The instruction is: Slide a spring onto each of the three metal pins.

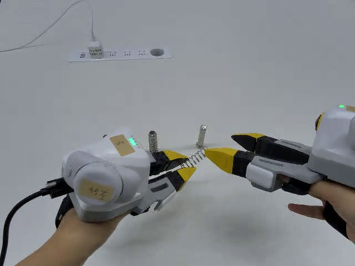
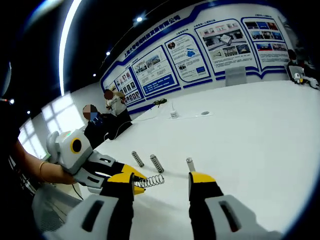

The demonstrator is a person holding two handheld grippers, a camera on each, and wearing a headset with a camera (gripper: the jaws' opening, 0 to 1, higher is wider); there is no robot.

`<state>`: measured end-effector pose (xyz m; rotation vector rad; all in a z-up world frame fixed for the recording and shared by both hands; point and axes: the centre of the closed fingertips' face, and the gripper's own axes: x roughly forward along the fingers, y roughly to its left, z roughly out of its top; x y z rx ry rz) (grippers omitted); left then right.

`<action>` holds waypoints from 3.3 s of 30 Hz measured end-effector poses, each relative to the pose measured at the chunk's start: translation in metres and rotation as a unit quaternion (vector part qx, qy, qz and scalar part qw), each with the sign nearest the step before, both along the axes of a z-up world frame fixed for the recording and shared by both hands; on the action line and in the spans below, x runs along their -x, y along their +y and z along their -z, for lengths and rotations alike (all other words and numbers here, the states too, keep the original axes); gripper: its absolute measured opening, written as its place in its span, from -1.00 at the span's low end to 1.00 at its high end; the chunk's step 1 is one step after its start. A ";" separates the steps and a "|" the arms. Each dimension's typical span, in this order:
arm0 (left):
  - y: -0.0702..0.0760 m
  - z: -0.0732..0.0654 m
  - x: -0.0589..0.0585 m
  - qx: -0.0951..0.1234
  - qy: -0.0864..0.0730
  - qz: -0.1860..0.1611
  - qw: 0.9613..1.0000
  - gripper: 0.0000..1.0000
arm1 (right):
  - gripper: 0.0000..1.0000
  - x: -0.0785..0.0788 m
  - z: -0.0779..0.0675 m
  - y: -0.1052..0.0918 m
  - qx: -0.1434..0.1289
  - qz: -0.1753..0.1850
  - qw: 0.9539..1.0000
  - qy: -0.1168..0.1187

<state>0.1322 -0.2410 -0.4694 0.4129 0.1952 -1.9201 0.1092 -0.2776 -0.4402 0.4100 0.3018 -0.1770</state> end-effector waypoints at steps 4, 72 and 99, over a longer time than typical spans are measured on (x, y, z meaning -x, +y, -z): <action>0.004 -0.010 0.001 0.018 -0.010 0.000 1.000 -0.80 | -0.17 -0.003 -0.001 0.006 -0.017 -0.009 1.000 -0.006; 0.031 -0.027 -0.024 0.017 0.000 -0.071 0.997 -0.47 | -0.77 -0.026 -0.038 0.017 -0.053 -0.035 0.994 -0.093; 0.059 -0.015 -0.076 -0.002 0.025 -0.182 0.983 0.13 | -0.77 -0.049 -0.033 -0.026 0.091 -0.013 0.995 -0.028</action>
